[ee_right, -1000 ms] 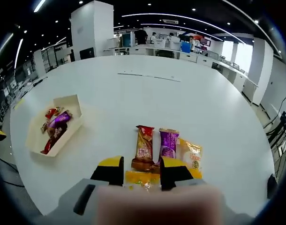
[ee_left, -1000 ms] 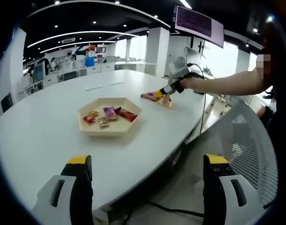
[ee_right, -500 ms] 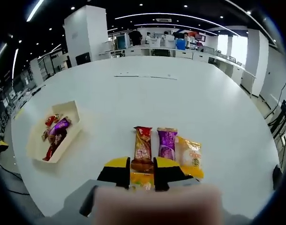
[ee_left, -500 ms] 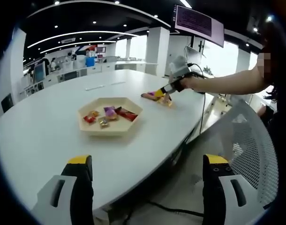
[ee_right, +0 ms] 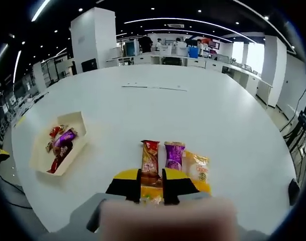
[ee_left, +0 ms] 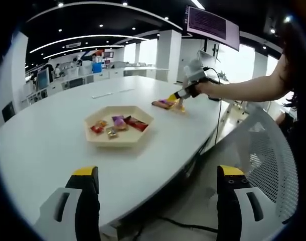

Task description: Place the target food into the container with the food tongs after gripping and lifting it, then release it inside without dropping or visibly crushing the food.

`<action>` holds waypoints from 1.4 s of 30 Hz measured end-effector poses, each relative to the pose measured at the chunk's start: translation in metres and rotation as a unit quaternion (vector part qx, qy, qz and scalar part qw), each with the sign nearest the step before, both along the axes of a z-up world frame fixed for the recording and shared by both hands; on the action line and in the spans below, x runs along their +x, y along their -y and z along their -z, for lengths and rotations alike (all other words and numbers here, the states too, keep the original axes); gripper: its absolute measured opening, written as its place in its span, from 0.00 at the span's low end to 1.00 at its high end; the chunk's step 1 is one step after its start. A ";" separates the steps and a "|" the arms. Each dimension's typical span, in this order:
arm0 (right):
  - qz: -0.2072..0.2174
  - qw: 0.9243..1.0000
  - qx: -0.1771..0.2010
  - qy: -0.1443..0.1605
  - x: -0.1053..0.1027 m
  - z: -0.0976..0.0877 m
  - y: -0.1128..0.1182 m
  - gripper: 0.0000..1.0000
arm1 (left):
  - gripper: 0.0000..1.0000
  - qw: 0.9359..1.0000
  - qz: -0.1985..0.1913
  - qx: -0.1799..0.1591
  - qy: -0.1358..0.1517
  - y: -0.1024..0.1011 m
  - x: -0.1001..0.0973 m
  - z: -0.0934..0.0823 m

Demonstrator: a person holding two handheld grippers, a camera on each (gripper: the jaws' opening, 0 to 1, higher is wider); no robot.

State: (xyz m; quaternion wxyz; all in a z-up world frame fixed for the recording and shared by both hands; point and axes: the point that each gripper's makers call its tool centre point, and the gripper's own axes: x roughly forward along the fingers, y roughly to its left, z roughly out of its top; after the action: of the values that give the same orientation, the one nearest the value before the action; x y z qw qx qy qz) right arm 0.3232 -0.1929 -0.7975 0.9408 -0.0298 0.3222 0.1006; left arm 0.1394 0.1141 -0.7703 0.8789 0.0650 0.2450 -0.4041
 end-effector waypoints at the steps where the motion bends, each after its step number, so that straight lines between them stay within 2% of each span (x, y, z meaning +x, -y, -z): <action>1: 0.001 1.000 0.000 -0.001 0.000 -0.002 0.001 0.15 | 0.95 1.000 0.001 0.000 0.001 0.000 0.000 0.000; 9: -0.004 1.000 0.006 -0.001 0.001 -0.021 0.001 0.16 | 0.95 1.000 0.000 -0.001 -0.001 0.000 -0.001 0.000; 14: -0.016 1.000 -0.003 0.006 0.005 -0.039 -0.002 0.16 | 0.94 1.000 0.000 0.000 0.002 0.000 0.000 0.000; 21: -0.022 1.000 0.004 0.010 0.011 -0.062 -0.003 0.16 | 0.93 1.000 -0.001 -0.001 0.005 -0.001 0.000 -0.001; 23: -0.023 1.000 0.000 0.013 0.013 -0.066 -0.002 0.16 | 0.91 1.000 0.002 0.005 0.005 -0.001 -0.001 0.000; 30: -0.040 0.999 -0.023 0.007 0.011 -0.072 -0.005 0.17 | 0.92 1.000 0.004 -0.002 0.006 0.000 -0.002 -0.002; 36: -0.041 0.999 -0.013 0.013 0.014 -0.083 -0.013 0.17 | 0.93 1.000 0.006 -0.006 0.008 0.001 -0.002 -0.004; 42: -0.050 0.998 -0.004 0.026 0.022 -0.091 -0.033 0.17 | 0.94 1.000 0.006 -0.011 0.008 0.002 -0.003 -0.005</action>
State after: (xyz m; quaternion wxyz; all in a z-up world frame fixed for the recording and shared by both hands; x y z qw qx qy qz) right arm 0.3453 -0.1600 -0.7063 0.9426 -0.0521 0.2957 0.1458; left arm 0.1368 0.1118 -0.7650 0.8788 0.0603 0.2333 -0.4119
